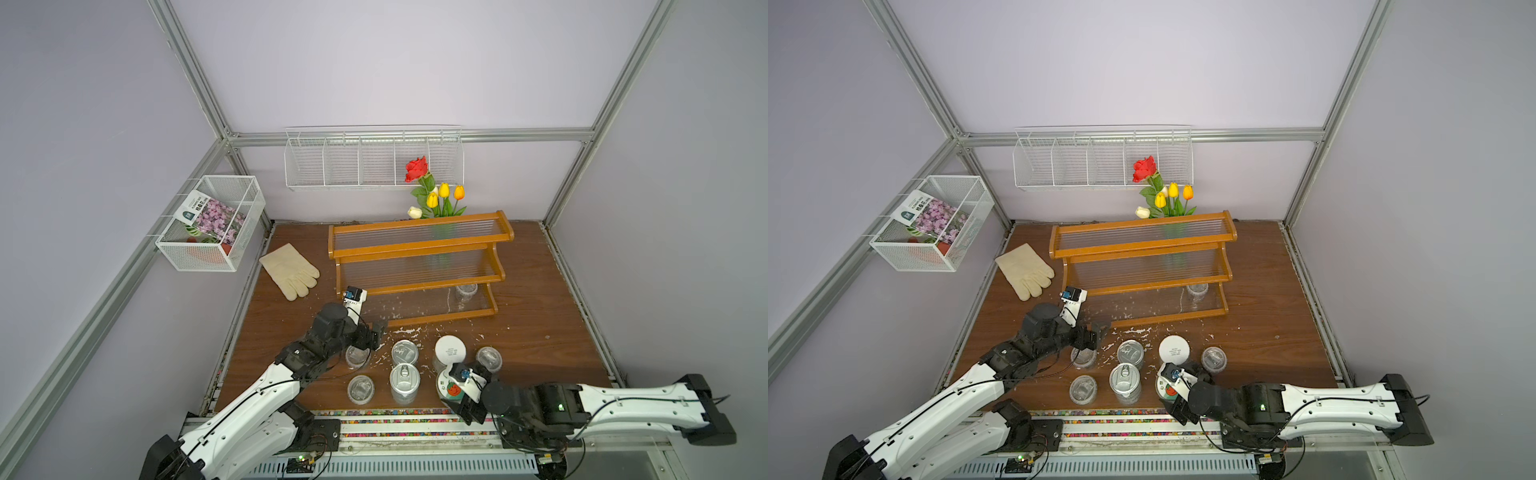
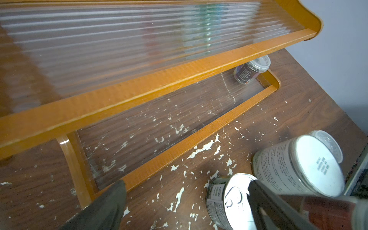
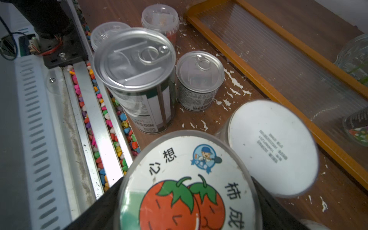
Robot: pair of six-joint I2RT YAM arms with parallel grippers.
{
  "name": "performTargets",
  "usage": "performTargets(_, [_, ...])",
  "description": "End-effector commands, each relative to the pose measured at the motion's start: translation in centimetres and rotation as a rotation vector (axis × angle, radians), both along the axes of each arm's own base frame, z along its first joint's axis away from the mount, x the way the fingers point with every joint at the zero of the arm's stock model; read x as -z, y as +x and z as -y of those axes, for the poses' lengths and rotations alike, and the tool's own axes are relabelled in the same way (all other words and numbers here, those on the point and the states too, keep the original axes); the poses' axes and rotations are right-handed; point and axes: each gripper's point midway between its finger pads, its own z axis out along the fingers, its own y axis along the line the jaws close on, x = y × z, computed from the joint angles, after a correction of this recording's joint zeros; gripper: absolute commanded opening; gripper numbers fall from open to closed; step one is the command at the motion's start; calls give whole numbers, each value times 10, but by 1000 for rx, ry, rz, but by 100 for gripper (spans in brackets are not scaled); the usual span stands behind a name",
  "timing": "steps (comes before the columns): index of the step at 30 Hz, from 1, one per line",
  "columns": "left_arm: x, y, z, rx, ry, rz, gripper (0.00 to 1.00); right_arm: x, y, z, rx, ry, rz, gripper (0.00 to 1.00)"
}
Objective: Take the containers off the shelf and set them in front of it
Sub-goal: Place the container at the center of the board.
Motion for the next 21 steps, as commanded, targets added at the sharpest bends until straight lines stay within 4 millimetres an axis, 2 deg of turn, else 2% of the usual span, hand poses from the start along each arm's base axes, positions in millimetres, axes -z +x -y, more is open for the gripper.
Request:
performTargets(1, [-13, 3, 5, 23, -13, 24, 99, -8, 13, -6, 96, 145, 26, 63])
performTargets(6, [-11, 2, 6, 26, -23, 14, 99, 8, 22, 0, 156, 163, 14, 65])
performTargets(10, [-11, 1, 5, 21, -35, 10, 99, 15, 25, 0, 168, 154, 2, 74])
performTargets(15, [-12, -1, 4, 16, -41, 9, 99, 10, 21, -4, 138, 165, -7, 91])
performTargets(21, [-13, 0, 5, 22, -37, 5, 99, -5, 14, -14, 79, 185, -17, 98])
